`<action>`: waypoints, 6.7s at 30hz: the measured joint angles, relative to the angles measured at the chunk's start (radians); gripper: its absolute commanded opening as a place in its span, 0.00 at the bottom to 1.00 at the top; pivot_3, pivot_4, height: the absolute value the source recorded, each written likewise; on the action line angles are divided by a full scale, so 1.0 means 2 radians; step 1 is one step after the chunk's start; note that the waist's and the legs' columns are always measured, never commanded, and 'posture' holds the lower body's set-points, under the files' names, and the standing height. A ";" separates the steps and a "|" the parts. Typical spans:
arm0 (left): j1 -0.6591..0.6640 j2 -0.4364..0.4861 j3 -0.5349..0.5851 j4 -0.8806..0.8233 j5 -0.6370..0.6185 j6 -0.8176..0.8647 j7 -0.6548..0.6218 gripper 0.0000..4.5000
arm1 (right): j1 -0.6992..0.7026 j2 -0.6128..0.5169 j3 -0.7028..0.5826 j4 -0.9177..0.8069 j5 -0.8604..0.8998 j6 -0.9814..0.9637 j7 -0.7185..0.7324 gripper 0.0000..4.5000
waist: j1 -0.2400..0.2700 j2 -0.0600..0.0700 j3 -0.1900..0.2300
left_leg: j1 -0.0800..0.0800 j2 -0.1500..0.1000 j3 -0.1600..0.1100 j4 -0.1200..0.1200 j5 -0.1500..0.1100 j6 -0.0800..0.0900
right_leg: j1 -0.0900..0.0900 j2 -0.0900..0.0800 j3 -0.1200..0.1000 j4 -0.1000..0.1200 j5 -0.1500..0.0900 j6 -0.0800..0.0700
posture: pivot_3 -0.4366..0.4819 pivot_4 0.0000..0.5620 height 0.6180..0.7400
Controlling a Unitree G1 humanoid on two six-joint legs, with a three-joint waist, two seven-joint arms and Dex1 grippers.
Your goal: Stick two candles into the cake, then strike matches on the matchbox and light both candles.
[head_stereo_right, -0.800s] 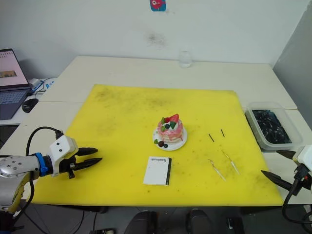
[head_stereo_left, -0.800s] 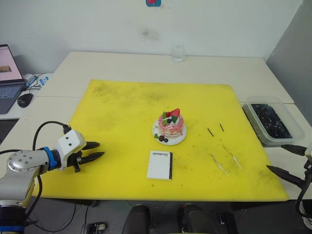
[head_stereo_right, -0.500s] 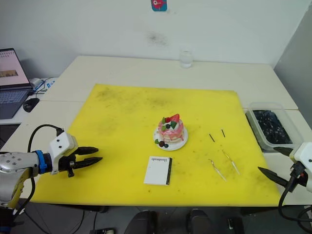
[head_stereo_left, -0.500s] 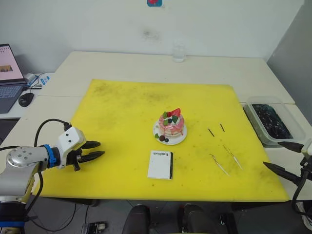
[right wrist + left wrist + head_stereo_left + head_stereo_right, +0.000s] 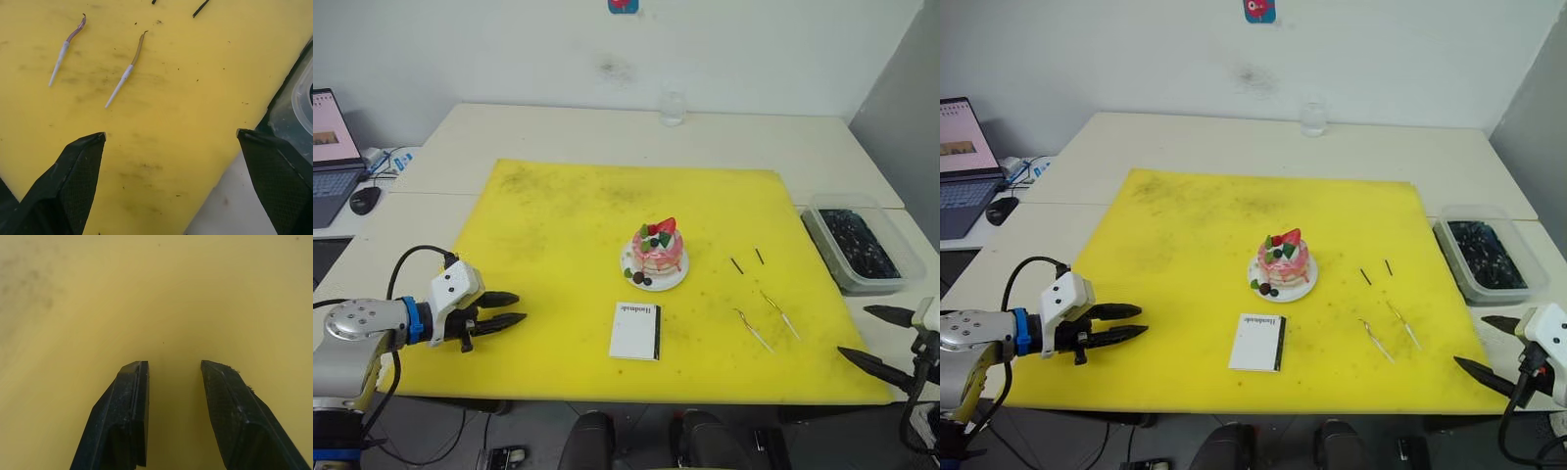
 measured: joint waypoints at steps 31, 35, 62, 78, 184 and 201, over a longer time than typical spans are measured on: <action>-0.071 -0.103 -0.110 -0.337 -0.188 0.207 0.073 1.00 | 0.006 0.097 0.062 -0.197 0.025 0.194 -0.204 1.00 | 0.000 0.000 0.000 | 0.000 -0.001 -0.001 0.001 0.000 0.000 | 0.001 0.002 0.000 0.000 0.001 0.002 | 0.48 0.27 1.00; -0.075 -0.105 -0.118 -0.339 -0.190 0.214 0.085 1.00 | -0.014 0.114 0.083 -0.191 0.016 0.194 -0.233 1.00 | 0.000 0.000 0.000 | 0.000 -0.001 -0.001 0.001 0.000 0.000 | 0.001 0.002 0.000 0.000 0.001 0.002 | 0.48 0.27 1.00; -0.063 -0.116 -0.131 -0.338 -0.196 0.217 0.098 1.00 | -0.040 0.166 0.142 -0.182 -0.001 0.244 -0.297 0.00 | 0.000 0.000 0.000 | 0.000 -0.001 -0.001 0.002 0.000 0.000 | 0.001 0.002 0.000 0.000 0.001 0.002 | 0.48 0.27 1.00; -0.098 -0.170 -0.100 -0.306 -0.333 0.364 0.217 1.00 | -0.148 0.174 0.036 -0.250 0.258 0.342 -0.340 0.00 | 0.000 0.000 0.000 | -0.001 -0.001 -0.001 0.002 0.000 0.000 | 0.001 0.003 0.001 0.000 0.001 0.002 | 0.48 0.27 1.00; -0.232 -0.226 -0.113 -0.052 -0.138 0.129 0.172 0.00 | -0.334 -0.073 0.268 -0.280 0.376 0.276 -0.429 0.99 | 0.001 -0.002 0.001 | -0.005 0.000 -0.001 0.001 0.000 0.000 | -0.001 0.002 0.000 -0.002 0.001 0.002 | 0.48 0.27 1.00; -0.235 -0.260 -0.110 -0.015 -0.099 0.104 0.151 0.00 | -0.327 -0.061 0.273 -0.295 0.371 0.289 -0.437 0.99 | 0.001 -0.002 0.001 | -0.005 -0.001 -0.001 0.001 0.000 0.000 | -0.001 0.003 0.000 -0.002 0.001 0.003 | 0.48 0.27 1.00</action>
